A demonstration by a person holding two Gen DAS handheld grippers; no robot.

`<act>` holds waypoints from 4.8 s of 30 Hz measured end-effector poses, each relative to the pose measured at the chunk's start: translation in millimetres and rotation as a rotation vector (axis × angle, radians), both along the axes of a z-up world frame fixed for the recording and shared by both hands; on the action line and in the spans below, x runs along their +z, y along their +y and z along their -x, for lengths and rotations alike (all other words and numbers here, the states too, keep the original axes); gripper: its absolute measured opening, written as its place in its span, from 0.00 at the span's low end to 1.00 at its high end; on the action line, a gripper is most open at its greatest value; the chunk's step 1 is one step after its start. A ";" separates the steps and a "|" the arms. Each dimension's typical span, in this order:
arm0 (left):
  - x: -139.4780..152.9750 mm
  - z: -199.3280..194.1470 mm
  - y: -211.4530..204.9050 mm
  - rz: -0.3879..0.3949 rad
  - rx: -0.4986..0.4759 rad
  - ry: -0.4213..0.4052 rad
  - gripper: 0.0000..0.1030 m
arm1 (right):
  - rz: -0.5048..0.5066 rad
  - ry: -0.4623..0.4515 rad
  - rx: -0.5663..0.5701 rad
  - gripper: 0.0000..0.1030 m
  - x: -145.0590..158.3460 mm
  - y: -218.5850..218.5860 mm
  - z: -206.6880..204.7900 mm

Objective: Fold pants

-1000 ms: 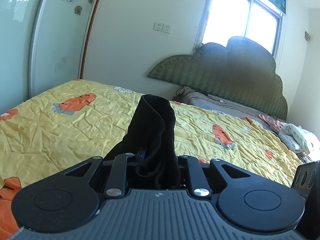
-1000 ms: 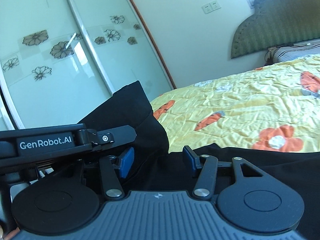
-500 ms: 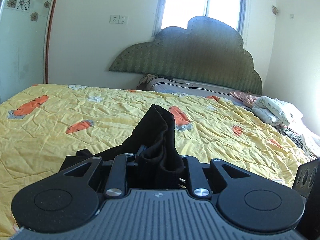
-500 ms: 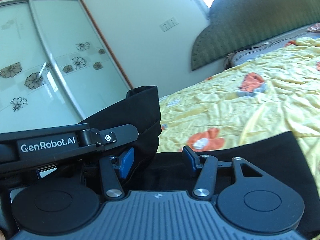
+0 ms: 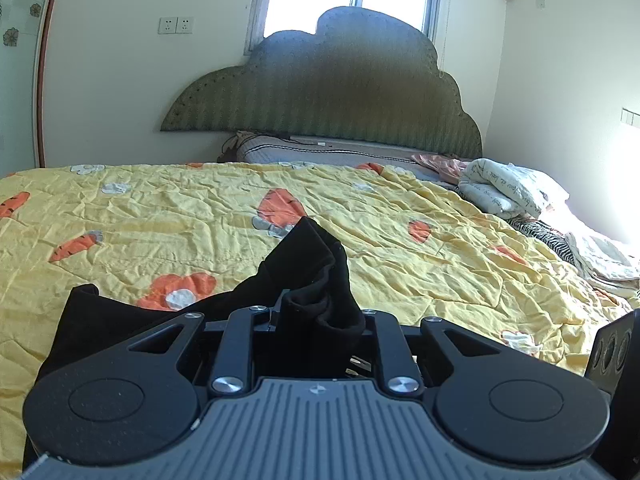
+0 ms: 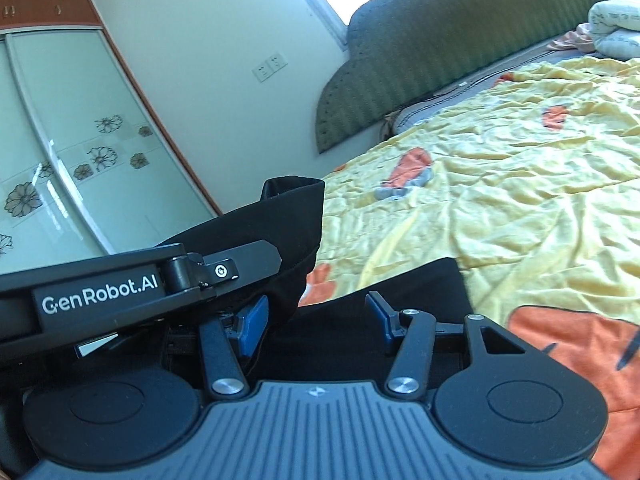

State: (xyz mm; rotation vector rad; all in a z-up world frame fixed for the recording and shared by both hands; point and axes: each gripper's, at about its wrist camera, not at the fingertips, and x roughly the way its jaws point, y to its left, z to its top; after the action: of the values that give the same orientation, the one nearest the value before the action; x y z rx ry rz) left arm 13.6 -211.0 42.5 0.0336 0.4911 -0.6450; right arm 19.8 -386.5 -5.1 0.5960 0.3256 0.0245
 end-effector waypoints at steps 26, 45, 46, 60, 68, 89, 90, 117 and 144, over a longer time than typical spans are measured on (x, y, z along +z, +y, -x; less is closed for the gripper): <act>-33.2 -12.0 -34.2 0.046 -0.163 0.176 0.37 | 0.244 0.182 -0.150 0.54 -10.8 -34.8 32.1; -15.7 -113.3 77.6 -0.201 0.224 0.052 0.67 | -0.142 0.111 0.121 0.55 -16.2 -69.5 -50.3; -19.7 -114.4 77.3 -0.223 0.221 0.052 0.67 | -0.167 0.118 0.129 0.54 -19.7 -70.8 -55.9; -46.7 -142.2 86.5 -0.233 0.303 0.167 0.67 | 0.179 0.248 0.029 0.19 -12.7 -51.3 -71.2; -34.7 -80.7 104.5 -0.225 0.247 0.111 0.67 | 0.354 0.144 0.084 0.27 22.3 -8.6 -7.5; -45.2 -41.4 94.5 -0.273 0.273 0.163 0.73 | 0.520 0.275 0.106 0.28 -5.5 35.3 7.4; -45.1 -40.9 94.1 -0.273 0.274 0.165 0.73 | 0.512 0.273 0.102 0.28 -4.9 33.9 9.0; -25.3 -52.1 133.9 -0.191 0.145 0.141 0.85 | 0.264 0.236 0.099 0.41 -1.3 -22.4 18.0; -89.5 -161.3 210.0 0.408 -0.250 0.745 0.86 | -0.423 0.215 0.594 0.59 -60.9 -119.2 -75.6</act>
State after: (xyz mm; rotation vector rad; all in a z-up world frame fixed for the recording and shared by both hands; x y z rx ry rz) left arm 174.9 -1.0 -46.9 -0.5563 1.0724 -0.9931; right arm 95.4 -505.7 -65.9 0.9052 0.7079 0.6166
